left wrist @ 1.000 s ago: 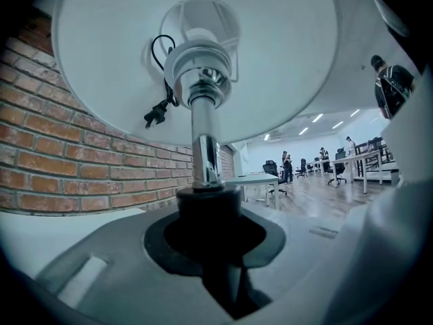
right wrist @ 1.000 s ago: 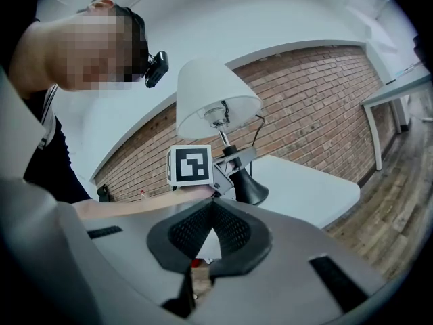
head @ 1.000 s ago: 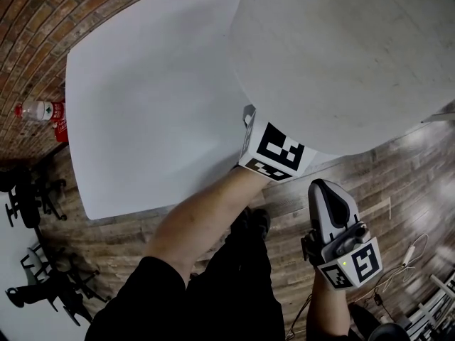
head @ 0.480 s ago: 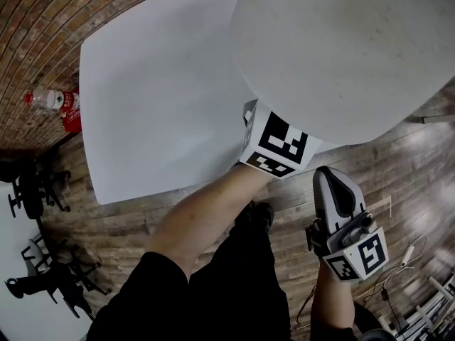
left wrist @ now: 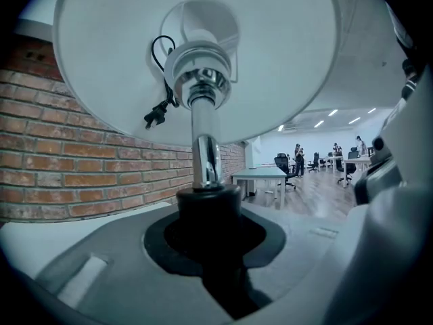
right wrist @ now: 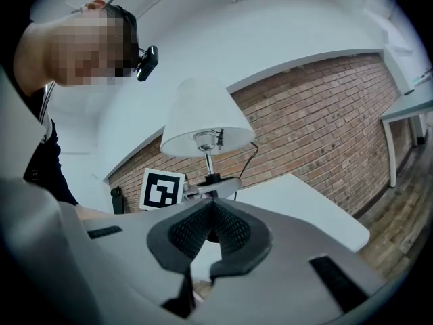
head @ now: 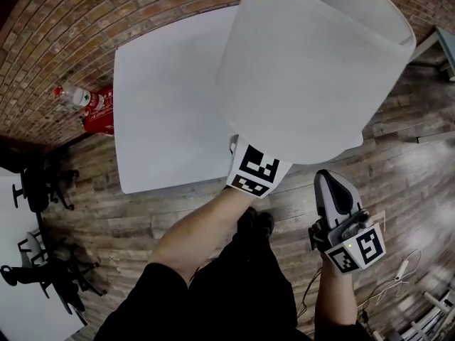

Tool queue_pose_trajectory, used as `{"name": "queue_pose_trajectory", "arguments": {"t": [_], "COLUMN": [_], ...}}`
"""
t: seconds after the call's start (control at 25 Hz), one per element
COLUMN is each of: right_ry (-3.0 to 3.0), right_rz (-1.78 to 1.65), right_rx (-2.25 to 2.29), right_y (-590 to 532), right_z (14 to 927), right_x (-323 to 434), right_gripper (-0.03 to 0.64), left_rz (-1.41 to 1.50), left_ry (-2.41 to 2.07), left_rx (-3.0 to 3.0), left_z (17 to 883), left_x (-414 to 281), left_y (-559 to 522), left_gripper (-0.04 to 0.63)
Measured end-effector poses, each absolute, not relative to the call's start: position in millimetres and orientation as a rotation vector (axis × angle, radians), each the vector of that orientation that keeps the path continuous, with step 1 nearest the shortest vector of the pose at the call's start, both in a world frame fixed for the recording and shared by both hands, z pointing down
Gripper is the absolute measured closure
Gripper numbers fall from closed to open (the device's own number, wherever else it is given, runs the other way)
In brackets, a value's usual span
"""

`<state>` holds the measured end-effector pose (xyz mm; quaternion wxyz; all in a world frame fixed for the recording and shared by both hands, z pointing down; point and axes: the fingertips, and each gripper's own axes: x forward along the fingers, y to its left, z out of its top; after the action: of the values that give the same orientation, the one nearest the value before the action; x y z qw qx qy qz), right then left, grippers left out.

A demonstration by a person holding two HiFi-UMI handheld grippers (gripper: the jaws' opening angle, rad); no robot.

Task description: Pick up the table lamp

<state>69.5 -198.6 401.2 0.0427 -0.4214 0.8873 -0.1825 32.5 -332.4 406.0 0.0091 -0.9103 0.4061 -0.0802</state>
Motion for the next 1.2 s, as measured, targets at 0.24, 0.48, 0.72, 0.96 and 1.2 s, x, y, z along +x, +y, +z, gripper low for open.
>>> {"name": "queue_pose_trajectory", "arguments": {"t": [0.24,0.48,0.72,0.96,1.2], "right_ry": [2.737,2.789,2.828,2.814,2.815], "right_rz": [-0.536,-0.532,-0.472,-0.432,-0.335], "right_rx": [-1.268,-1.245,-1.236,-1.203,-1.211], "right_y": [-176.1,-133.1,-107.5,-83.5,-56.1], "right_z": [363.3,324.2,288.8,259.4,225.3], "right_x": [77.9,79.2,78.1,71.0,68.1], "right_gripper": [0.609,0.609,0.609,0.609,0.609], "left_rz": [-0.258,-0.295,-0.283,-0.223,-0.243], "left_ry": [1.341,1.362,1.354,1.421,1.433], "left_rx": [-2.821,-2.802,-2.805,-2.857,-2.83], "left_z": [358.6,308.0,258.0,248.6,230.8], "left_x": [6.3,-14.5,-35.8,-58.9,-88.0], "left_y": [-294.9,-242.2,-199.5,-158.5,-123.0], "left_gripper": [0.503,0.502,0.503,0.502,0.503]}}
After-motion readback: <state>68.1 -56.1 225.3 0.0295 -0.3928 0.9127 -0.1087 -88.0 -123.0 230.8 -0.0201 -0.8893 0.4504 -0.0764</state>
